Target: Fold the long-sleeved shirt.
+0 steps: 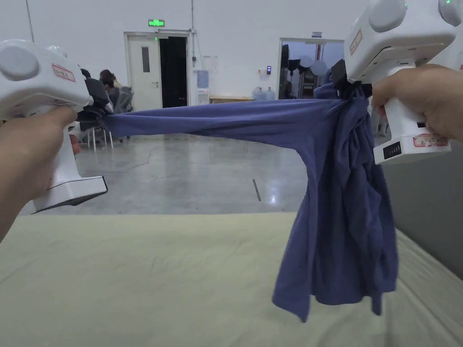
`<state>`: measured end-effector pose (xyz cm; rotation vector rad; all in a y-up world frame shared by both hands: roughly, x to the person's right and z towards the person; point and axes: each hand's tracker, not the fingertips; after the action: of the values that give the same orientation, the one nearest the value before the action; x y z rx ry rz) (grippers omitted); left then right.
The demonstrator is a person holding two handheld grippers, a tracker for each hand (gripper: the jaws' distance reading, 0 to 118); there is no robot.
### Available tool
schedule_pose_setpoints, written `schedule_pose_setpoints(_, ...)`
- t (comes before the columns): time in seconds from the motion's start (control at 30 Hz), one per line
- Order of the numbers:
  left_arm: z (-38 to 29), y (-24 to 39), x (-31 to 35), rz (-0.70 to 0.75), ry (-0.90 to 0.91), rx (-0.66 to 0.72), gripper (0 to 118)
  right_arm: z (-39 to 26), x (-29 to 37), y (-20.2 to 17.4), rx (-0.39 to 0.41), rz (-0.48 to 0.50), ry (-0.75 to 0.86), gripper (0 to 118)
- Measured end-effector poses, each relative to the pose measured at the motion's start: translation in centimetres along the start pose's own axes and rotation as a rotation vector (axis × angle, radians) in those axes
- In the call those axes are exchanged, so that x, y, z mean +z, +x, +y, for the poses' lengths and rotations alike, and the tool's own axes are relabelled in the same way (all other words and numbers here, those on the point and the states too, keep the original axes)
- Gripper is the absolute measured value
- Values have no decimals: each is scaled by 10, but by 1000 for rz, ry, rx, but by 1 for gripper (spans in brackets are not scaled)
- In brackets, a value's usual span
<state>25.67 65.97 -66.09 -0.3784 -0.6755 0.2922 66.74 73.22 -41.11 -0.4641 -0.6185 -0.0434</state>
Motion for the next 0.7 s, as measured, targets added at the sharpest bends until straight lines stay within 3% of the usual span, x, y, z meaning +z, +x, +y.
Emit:
schedule_pose_setpoints(0.13,-49,-20,-16,12,-48,-24,5,-66,-39,-8,67,25,-74,23)
schedule_pose_setpoints(0.2,-88,-38,-20,42,-115,-65,5,-128,-51,-21,130,62,-119,23)
schedule_pose_setpoints(0.3,-154,-68,-14,79,-205,-126,5,-226,-63,-37,146,93,-200,23)
schedule_pose_setpoints(0.37,-202,-92,5,65,-262,-126,5,-288,-60,-44,133,121,-247,23)
schedule_pose_setpoints(0.6,-355,-160,121,151,-403,3,5,-478,14,-68,-49,209,-414,23)
schedule_pose_setpoints(0.7,-400,-181,170,225,-482,29,5,-529,60,-86,-56,219,-428,23)
